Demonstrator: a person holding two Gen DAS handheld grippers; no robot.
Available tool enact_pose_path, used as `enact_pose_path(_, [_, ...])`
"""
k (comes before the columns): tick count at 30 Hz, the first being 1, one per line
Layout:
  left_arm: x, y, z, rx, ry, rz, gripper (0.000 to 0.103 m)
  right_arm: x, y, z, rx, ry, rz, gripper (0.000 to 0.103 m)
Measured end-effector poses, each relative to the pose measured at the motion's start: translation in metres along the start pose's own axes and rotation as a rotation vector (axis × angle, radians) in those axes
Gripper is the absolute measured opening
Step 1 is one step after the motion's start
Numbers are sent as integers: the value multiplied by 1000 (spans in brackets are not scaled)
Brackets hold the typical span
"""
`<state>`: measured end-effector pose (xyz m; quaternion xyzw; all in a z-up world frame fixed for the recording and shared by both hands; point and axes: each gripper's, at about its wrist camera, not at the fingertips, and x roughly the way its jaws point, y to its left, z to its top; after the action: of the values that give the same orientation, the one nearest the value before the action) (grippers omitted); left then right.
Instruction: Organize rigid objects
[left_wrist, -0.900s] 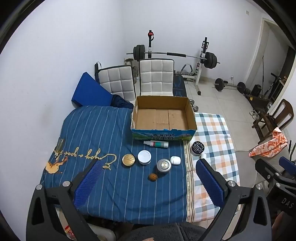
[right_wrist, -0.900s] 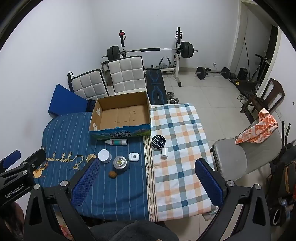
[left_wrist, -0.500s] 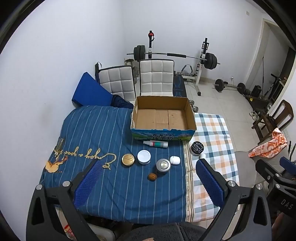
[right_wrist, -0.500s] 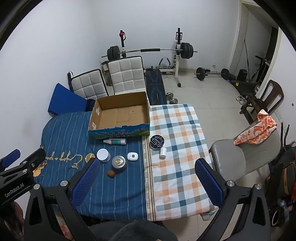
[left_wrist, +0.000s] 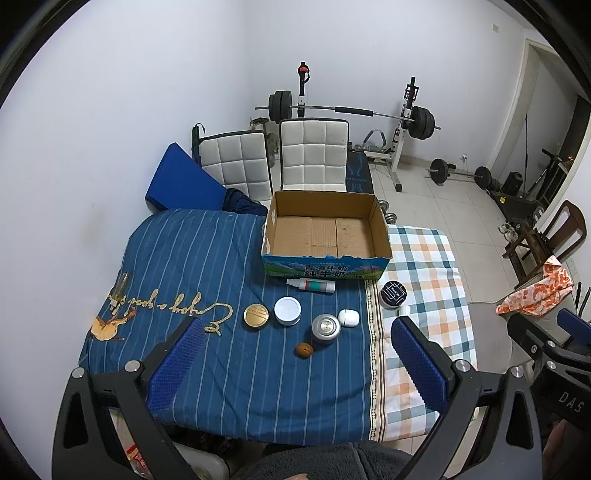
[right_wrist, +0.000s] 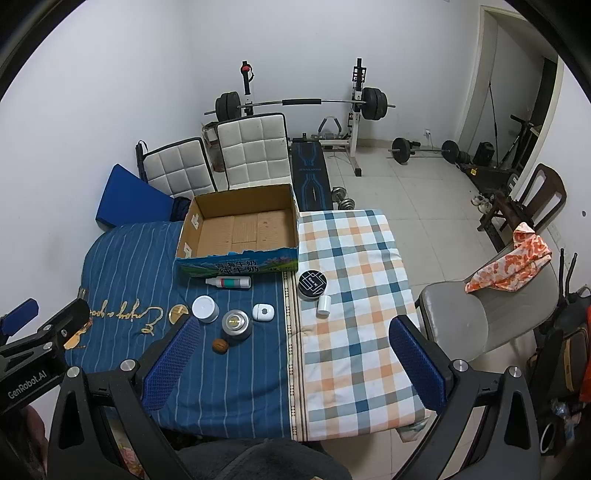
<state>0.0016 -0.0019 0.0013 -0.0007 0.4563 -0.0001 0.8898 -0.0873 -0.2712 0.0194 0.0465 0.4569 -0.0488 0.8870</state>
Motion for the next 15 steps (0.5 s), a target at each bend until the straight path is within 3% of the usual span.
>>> enact_pose_path(15, [-1, 2, 0, 0, -4, -1, 103, 0, 3, 6, -17, -13, -9, 103])
